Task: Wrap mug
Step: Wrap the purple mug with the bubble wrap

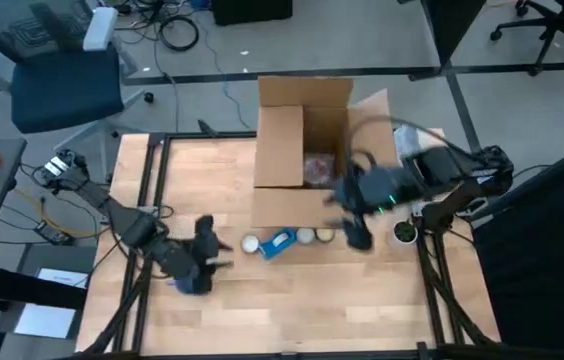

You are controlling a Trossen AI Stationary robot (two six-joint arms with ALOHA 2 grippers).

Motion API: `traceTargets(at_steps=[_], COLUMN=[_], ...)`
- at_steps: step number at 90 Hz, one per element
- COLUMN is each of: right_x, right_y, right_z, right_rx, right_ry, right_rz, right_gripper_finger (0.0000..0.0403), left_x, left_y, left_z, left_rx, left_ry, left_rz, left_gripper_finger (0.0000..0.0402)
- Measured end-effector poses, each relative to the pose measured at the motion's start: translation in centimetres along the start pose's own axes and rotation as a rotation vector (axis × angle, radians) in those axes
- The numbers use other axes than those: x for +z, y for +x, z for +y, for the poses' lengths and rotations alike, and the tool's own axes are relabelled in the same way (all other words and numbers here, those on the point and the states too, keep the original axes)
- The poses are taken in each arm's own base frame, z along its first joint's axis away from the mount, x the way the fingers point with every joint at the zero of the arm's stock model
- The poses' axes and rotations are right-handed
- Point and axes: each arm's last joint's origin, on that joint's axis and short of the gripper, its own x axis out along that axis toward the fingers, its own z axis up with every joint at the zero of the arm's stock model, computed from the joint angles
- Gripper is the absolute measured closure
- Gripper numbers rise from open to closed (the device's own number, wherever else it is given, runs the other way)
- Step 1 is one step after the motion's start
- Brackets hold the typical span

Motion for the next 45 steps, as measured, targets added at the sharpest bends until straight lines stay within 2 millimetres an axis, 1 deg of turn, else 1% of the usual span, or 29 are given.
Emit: traceTargets(at_steps=[8,15,20,26,36,40,45], right_x=[-1.2,-2.7,-4.1,-5.9,-9.3,-10.8,-12.6], right_y=[-0.1,0.3,0.8,1.4,3.3,4.2,5.3], right_z=[2.6,4.4,5.3,6.1,6.9,7.1,7.1], right_rx=[0.060,0.081,0.073,0.025,-0.087,-0.131,-0.195], right_ry=[0.012,0.049,0.089,0.139,0.215,0.236,0.262], right_rz=[0.031,0.099,0.160,0.239,0.358,0.396,0.435], right_gripper_finger=[0.0201,0.0208,0.0214,0.0221,0.0232,0.0236,0.0240], left_x=[-0.1,-0.3,-0.6,-1.6,-3.5,-4.0,-4.4], left_y=[-0.3,-0.4,-0.5,-0.8,-1.5,-1.7,-2.0], left_z=[-1.0,-1.3,-1.4,-1.4,-1.4,-1.4,-1.5], left_rx=[-0.131,-0.182,-0.193,-0.177,-0.126,-0.102,-0.080], left_ry=[-0.052,-0.122,-0.166,-0.248,-0.400,-0.428,-0.455], left_rz=[0.022,0.060,0.099,0.207,0.428,0.486,0.516], left_gripper_finger=[0.0255,0.0255,0.0255,0.0255,0.0255,0.0255,0.0255])
